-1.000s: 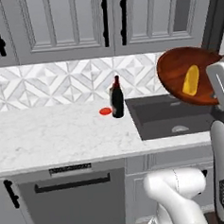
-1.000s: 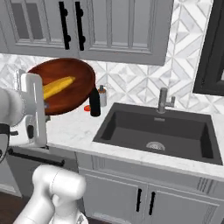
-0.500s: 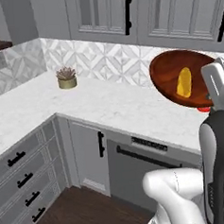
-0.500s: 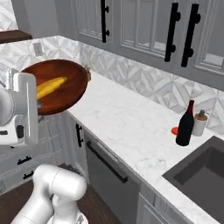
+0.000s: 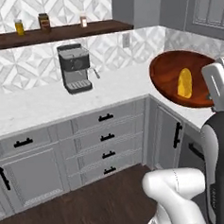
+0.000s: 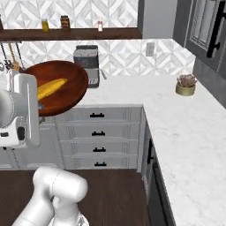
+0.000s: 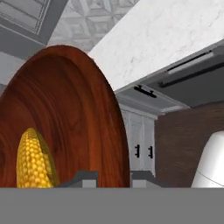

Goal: Pick the corn from the sink and place it in the bowl. Then pick the bowl and place it in the microwave. Then close the microwave door and press the start button.

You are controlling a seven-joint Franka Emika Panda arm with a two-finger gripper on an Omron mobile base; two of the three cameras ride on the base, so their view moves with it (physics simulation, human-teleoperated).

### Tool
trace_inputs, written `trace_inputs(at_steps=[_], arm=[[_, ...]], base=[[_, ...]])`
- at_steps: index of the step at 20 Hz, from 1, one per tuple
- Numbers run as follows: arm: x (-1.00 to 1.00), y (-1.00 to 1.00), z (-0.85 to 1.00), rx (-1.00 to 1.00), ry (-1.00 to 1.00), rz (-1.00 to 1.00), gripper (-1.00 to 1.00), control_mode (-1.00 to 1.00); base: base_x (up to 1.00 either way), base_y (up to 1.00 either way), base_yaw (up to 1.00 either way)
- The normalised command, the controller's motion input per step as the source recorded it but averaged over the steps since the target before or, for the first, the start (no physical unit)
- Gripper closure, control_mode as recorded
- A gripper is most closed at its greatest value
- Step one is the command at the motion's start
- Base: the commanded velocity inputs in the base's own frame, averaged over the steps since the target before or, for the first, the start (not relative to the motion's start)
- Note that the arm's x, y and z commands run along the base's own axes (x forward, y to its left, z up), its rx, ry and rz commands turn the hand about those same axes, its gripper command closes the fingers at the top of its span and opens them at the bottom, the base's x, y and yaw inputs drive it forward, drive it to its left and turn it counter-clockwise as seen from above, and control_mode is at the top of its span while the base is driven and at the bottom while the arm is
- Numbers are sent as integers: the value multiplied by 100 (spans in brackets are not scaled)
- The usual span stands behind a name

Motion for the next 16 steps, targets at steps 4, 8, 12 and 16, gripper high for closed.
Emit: trace_inputs(at_steps=[4, 8, 12, 16], arm=[[0, 0, 0, 0, 0, 0, 100, 100], [0, 0, 0, 0, 0, 0, 100, 100], [0, 0, 0, 0, 0, 0, 100, 100], [0, 0, 0, 0, 0, 0, 100, 100]], base=[[0, 14, 97], [0, 0, 96], [0, 0, 93], [0, 1, 93]])
